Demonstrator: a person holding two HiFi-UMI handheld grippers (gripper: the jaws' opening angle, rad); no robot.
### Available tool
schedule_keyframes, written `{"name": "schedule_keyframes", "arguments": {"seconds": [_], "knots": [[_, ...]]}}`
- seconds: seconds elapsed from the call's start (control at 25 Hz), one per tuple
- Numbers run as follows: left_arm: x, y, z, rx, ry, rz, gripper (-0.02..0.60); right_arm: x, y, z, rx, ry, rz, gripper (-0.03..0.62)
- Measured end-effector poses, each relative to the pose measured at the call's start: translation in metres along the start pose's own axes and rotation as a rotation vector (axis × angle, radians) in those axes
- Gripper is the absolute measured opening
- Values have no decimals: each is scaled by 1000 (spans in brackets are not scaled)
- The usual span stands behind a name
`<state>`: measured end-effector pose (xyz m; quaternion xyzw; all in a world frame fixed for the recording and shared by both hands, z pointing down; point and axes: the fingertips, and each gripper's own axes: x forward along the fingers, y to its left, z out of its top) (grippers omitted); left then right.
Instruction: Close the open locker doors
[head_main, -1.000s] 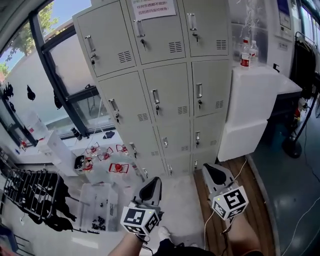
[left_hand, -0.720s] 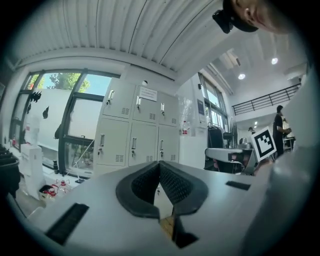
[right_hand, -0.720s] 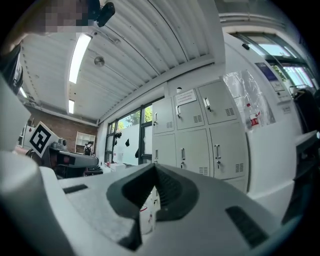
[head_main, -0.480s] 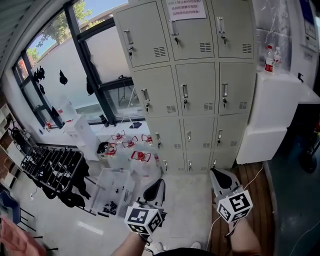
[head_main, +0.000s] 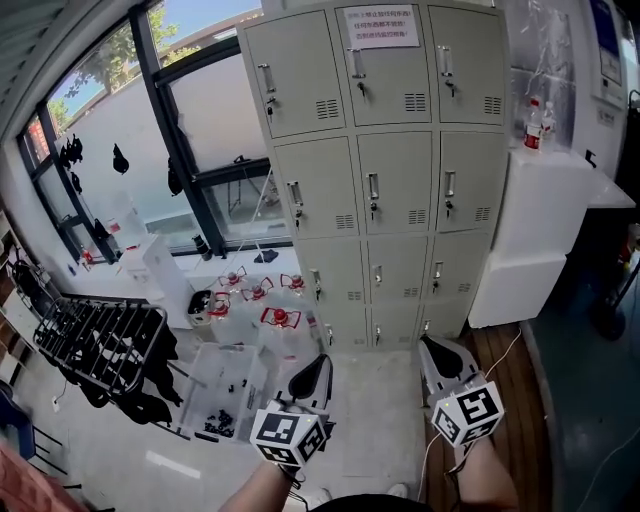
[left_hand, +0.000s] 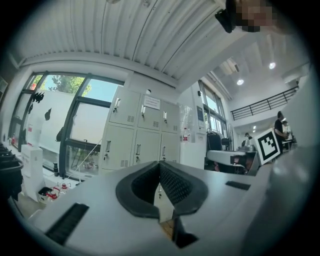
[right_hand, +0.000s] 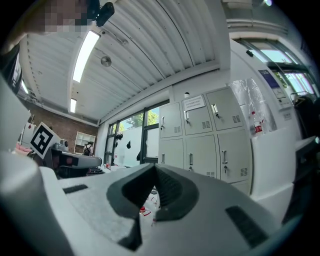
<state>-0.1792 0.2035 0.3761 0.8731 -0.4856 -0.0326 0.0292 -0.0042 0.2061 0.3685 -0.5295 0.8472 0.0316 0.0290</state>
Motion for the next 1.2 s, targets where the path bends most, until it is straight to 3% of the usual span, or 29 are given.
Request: {"name": "schedule_keyframes", "arguments": {"seconds": [0.64,1.2], "knots": [[6,6,1,-18,6,-101,3,-8,9,-3,-13,31,-94,2],[12,-4,1,-8,10,-102,3,-11,-1,-7,-6,33,-89,2]]}}
